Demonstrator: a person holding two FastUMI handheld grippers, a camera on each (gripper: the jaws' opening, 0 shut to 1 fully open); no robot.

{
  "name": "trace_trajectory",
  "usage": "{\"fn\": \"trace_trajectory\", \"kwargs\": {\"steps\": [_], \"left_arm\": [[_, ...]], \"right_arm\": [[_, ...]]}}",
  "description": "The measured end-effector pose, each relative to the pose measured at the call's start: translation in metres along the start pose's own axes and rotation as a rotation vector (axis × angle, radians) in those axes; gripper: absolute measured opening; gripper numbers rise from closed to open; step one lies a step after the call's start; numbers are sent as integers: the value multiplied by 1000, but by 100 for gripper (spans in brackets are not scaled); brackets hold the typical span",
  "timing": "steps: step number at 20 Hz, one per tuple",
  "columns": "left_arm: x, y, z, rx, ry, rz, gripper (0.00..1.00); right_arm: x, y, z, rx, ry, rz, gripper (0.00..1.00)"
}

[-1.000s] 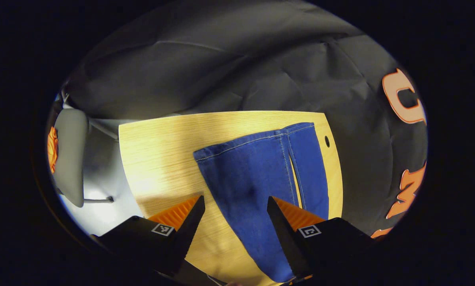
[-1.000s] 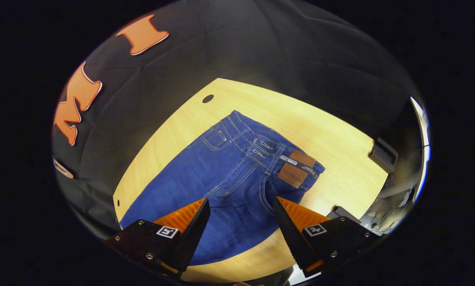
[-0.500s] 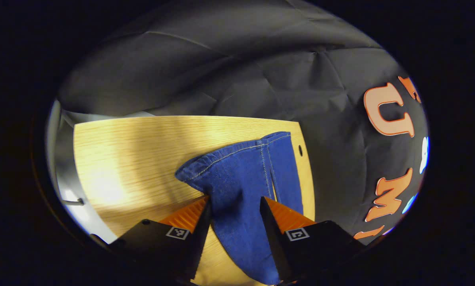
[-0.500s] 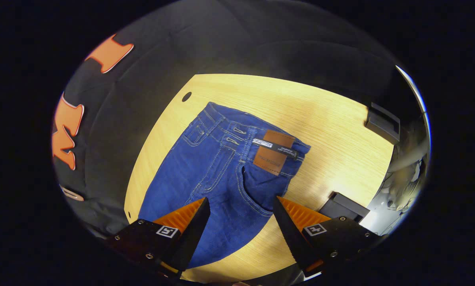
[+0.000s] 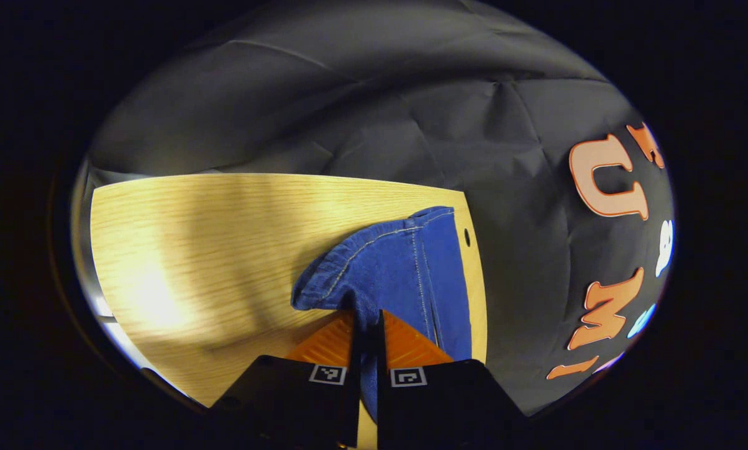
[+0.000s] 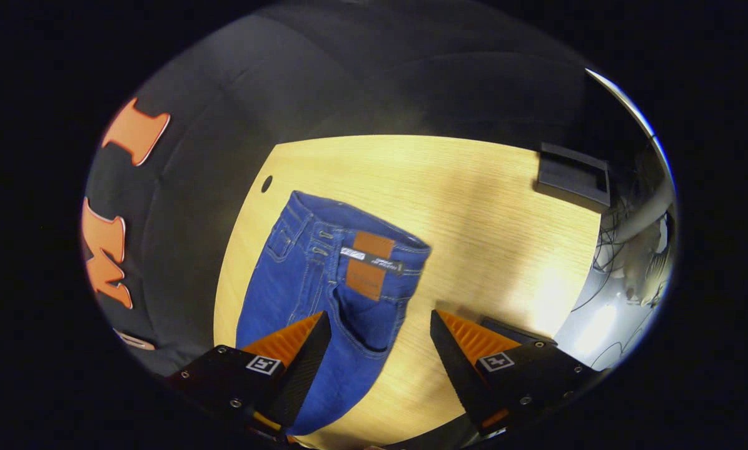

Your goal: Grasp the waist and the cuffs of the jeans and fold them to make the two legs overlap; first hold the waist and fold one-third of the jeans toward the cuffs, then hold the cuffs and fold the remaining one-third in the same direction to finish folding.

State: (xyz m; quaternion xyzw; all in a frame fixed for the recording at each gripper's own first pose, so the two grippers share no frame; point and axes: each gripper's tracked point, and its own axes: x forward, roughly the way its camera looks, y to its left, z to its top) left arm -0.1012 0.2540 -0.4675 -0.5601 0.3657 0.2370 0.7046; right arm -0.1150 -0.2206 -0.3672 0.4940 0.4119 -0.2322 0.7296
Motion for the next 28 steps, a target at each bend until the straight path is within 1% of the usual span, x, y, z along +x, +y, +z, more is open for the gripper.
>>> {"fn": "trace_trajectory", "kwargs": {"steps": [1,3,4,5,6,7,8,9,11,13,14,15,16,18,19,21,24,26,28], "left_arm": [[-30,-6,-2,-2,6,8,2],[-30,-3,1,14,-3,25,2],[-36,-3,0,20,-1,36,1],[-39,-8,2,22,-6,31,2],[-44,-9,4,28,-7,31,2],[-48,-13,5,35,-9,27,1],[-51,-17,6,43,-12,29,2],[-54,-21,6,49,-17,23,2],[-60,-31,7,60,-29,21,1],[-69,-36,8,68,-38,30,2],[-74,-39,10,68,-49,36,1],[-79,-47,11,63,-49,31,1],[-84,-56,12,67,-49,26,1],[-96,-68,12,90,-54,32,1],[-101,-74,15,95,-52,38,2],[-101,-88,20,94,-33,37,1],[-94,-112,30,97,17,47,1],[-79,-129,36,86,42,62,1],[-65,-138,38,83,76,100,1]], "right_arm": [[5,1,-1,35,14,19,99],[17,1,0,89,24,46,97],[23,9,4,122,17,79,97],[25,12,7,151,14,100,94],[32,15,4,153,32,107,92],[36,12,2,150,41,94,87],[42,12,0,149,49,92,65],[44,12,1,152,52,81,53],[46,15,-1,161,62,92,31],[42,16,1,170,79,103,17],[40,16,2,182,89,95,17],[37,12,8,210,84,73,22],[37,22,8,234,107,110,6],[28,30,11,225,126,123,7],[24,29,15,228,123,96,7],[17,38,22,254,120,72,6],[13,64,33,308,110,81,6],[14,75,39,309,109,52,6],[17,93,46,332,113,28,6]]}}
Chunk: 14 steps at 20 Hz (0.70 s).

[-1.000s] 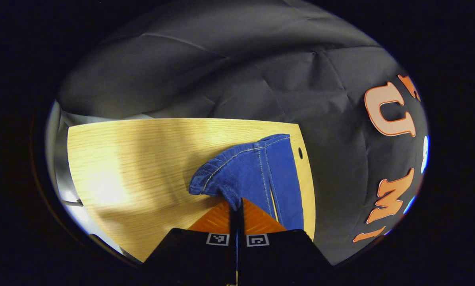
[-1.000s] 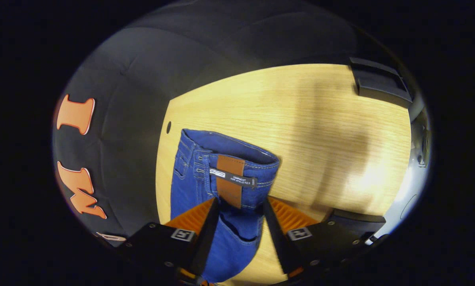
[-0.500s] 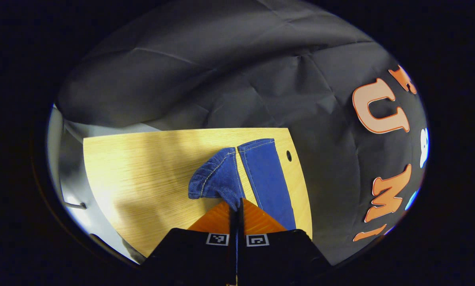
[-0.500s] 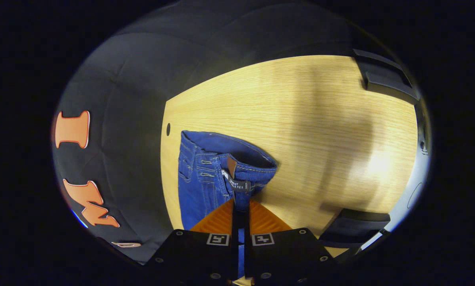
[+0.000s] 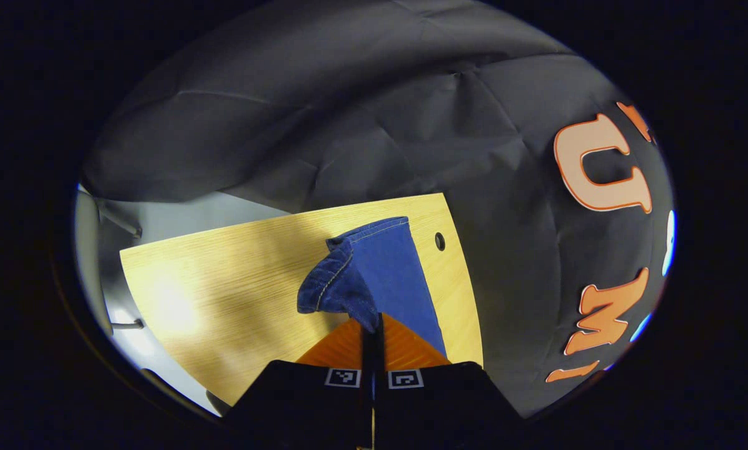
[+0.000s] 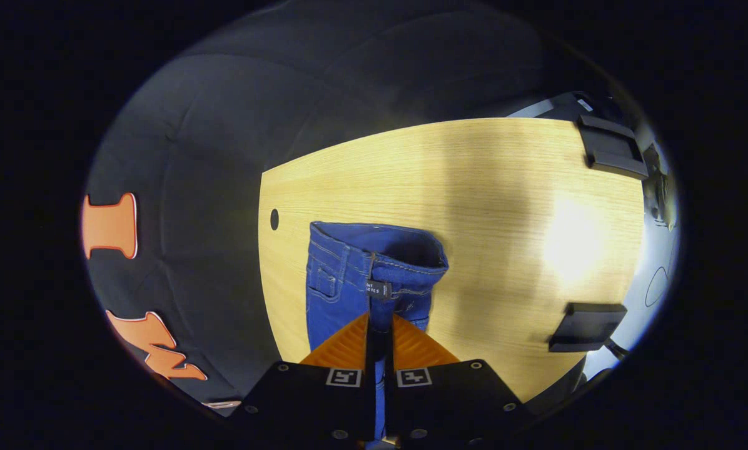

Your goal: Grasp the waist and the cuffs of the jeans and fold them to make the two legs overlap; first hold the waist and fold one-third of the jeans toward the cuffs, then hold the cuffs and fold the remaining one-third in the same direction to finish folding.

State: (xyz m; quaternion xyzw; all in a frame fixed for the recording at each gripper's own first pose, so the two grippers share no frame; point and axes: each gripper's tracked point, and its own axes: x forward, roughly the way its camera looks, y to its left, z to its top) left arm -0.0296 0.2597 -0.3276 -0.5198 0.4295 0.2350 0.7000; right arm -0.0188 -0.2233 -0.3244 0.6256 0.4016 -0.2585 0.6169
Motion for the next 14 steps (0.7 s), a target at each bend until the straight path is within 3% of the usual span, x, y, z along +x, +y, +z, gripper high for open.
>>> {"fn": "trace_trajectory", "kwargs": {"steps": [6,14], "left_arm": [[59,-24,11,94,134,125,1],[144,-55,28,195,273,259,3]], "right_arm": [[38,50,-2,6,10,-85,6],[106,112,5,-3,28,-124,7]]}}
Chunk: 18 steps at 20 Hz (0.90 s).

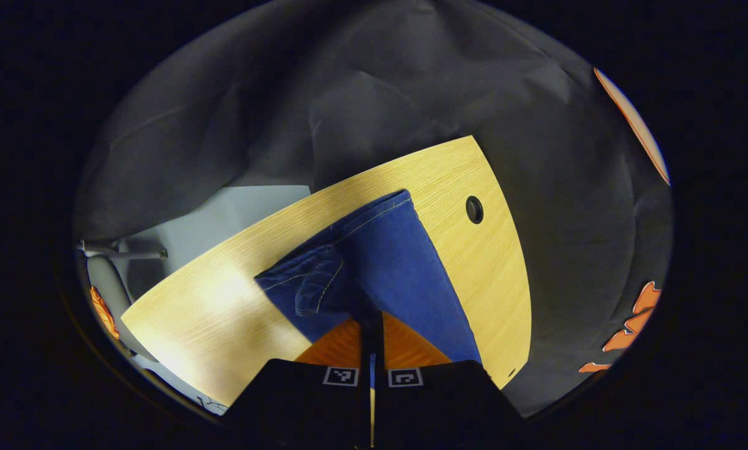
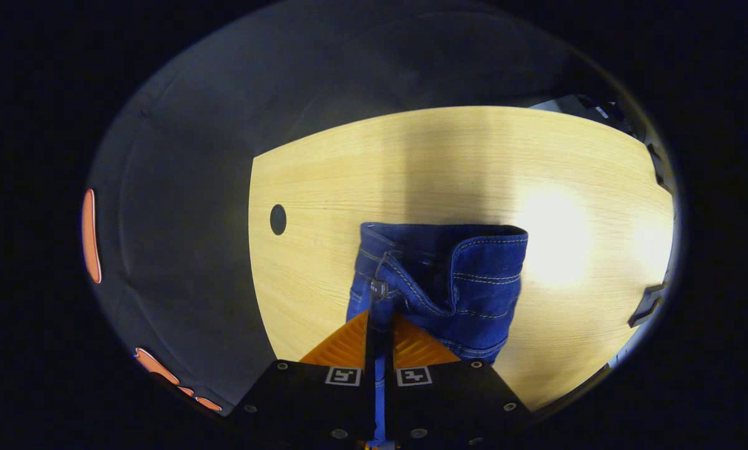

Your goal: Grasp the waist and the cuffs of the jeans and fold them to make the two legs overlap; first hold the waist and fold one-third of the jeans toward the cuffs, then hold the cuffs and fold the remaining one-third in the same direction to finish folding.

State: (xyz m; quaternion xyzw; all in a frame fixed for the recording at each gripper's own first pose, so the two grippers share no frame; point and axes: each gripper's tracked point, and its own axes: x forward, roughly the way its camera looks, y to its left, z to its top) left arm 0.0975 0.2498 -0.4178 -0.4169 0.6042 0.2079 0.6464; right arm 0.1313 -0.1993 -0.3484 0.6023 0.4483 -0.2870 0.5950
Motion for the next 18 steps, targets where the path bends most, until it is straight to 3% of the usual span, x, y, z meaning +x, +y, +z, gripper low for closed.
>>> {"fn": "trace_trajectory", "kwargs": {"steps": [2,3,4,6,7,8,9,11,12,13,14,16,17,18], "left_arm": [[6,-7,11,63,4,18,5],[2,-15,22,93,-34,4,16],[2,-23,27,125,-52,-8,12],[-1,-37,40,187,-120,-22,40],[-7,-46,47,208,-161,-51,43],[-16,-54,50,219,-199,-88,42],[-25,-65,53,232,-230,-125,43],[-48,-86,58,284,-298,-181,71],[-60,-93,54,322,-344,-203,77],[-68,-98,51,360,-388,-211,82],[-75,-104,49,397,-428,-219,86],[-98,-118,40,458,-498,-244,88],[-109,-124,34,484,-532,-261,89],[-120,-129,29,506,-566,-277,90]], "right_arm": [[10,13,-1,-31,14,-6,6],[15,21,-3,-32,21,3,7],[18,30,-4,-22,27,24,7],[17,50,-10,6,42,86,6],[15,54,-8,-10,34,109,4],[13,53,-7,-36,30,119,18],[9,54,-7,-60,24,134,19],[-5,60,-5,-126,-14,190,25],[-15,62,-4,-157,-25,213,35],[-25,64,1,-197,-59,233,51],[-37,66,10,-236,-105,247,47],[-59,70,21,-313,-189,278,61],[-62,64,21,-345,-204,261,55],[-63,52,21,-369,-205,226,73]]}}
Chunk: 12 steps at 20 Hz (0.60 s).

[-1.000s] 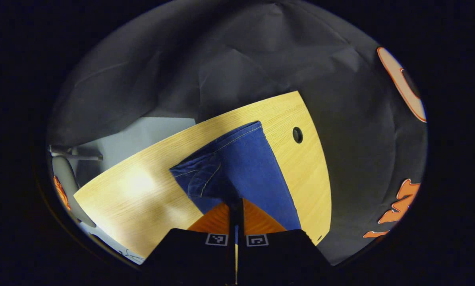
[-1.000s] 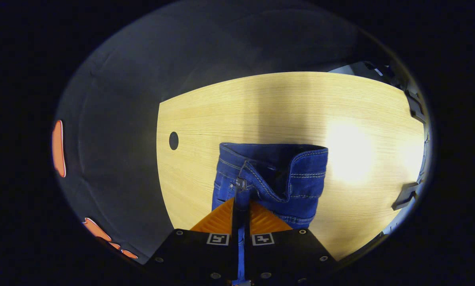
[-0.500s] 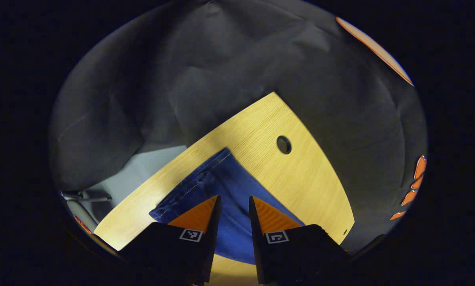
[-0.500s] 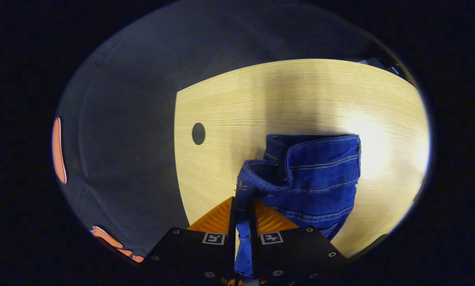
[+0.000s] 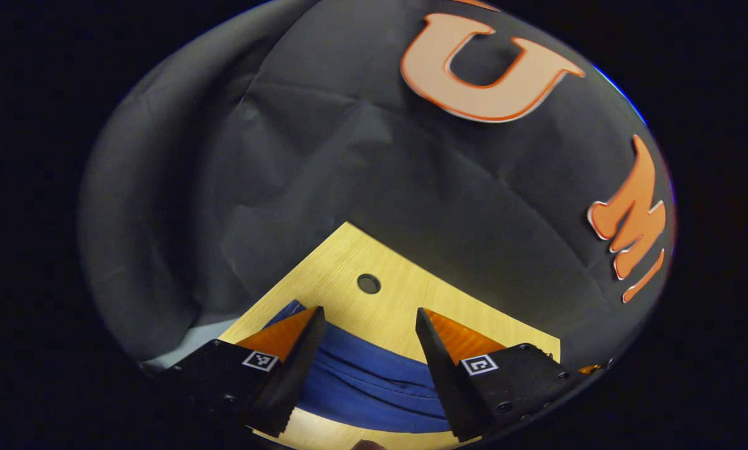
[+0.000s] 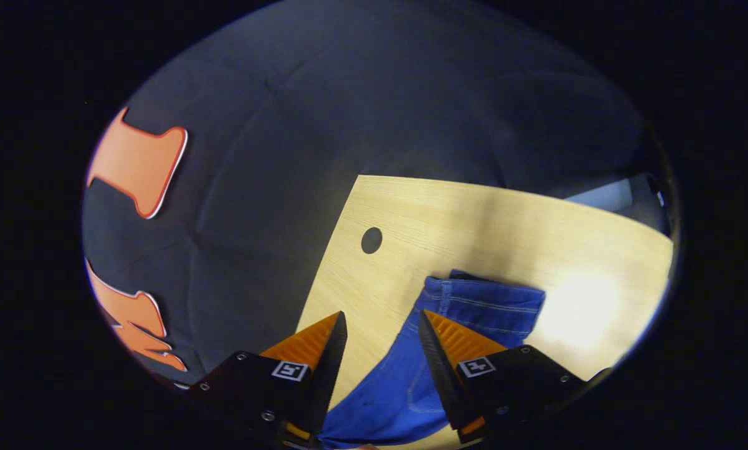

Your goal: Grasp the waist and the cuffs of the jeans and fold them to make the two legs overlap; first hold the waist and fold one-third of the jeans toward the cuffs, then hold the cuffs and fold the remaining one-third in the same direction to finish folding.

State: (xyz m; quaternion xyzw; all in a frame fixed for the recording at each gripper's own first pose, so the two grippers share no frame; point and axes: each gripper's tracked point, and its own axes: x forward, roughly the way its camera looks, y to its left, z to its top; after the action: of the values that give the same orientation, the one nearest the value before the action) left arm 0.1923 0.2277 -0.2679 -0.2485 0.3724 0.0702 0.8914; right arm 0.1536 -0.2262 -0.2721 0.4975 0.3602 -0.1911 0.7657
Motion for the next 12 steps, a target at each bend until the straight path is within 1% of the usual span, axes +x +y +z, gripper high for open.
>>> {"fn": "trace_trajectory", "kwargs": {"steps": [2,3,4,7,8,10,11,12], "left_arm": [[-24,-14,6,42,-67,-19,91],[-34,-19,10,62,-106,-25,96],[-48,-23,16,93,-157,-3,96],[-78,-62,29,216,-305,-26,96],[-91,-73,28,258,-318,-30,96],[-109,-95,26,329,-357,-36,96],[-116,-103,26,341,-377,-32,98],[-125,-110,24,349,-392,-33,97]], "right_arm": [[2,-23,-11,-46,21,-45,79],[2,-32,-16,-63,27,-60,80],[3,-44,-23,-75,36,-83,83],[7,-78,-45,-87,76,-140,89],[9,-89,-51,-83,88,-160,93],[11,-100,-58,-79,104,-184,96],[13,-106,-60,-85,105,-191,96],[15,-111,-61,-93,106,-200,97]]}}
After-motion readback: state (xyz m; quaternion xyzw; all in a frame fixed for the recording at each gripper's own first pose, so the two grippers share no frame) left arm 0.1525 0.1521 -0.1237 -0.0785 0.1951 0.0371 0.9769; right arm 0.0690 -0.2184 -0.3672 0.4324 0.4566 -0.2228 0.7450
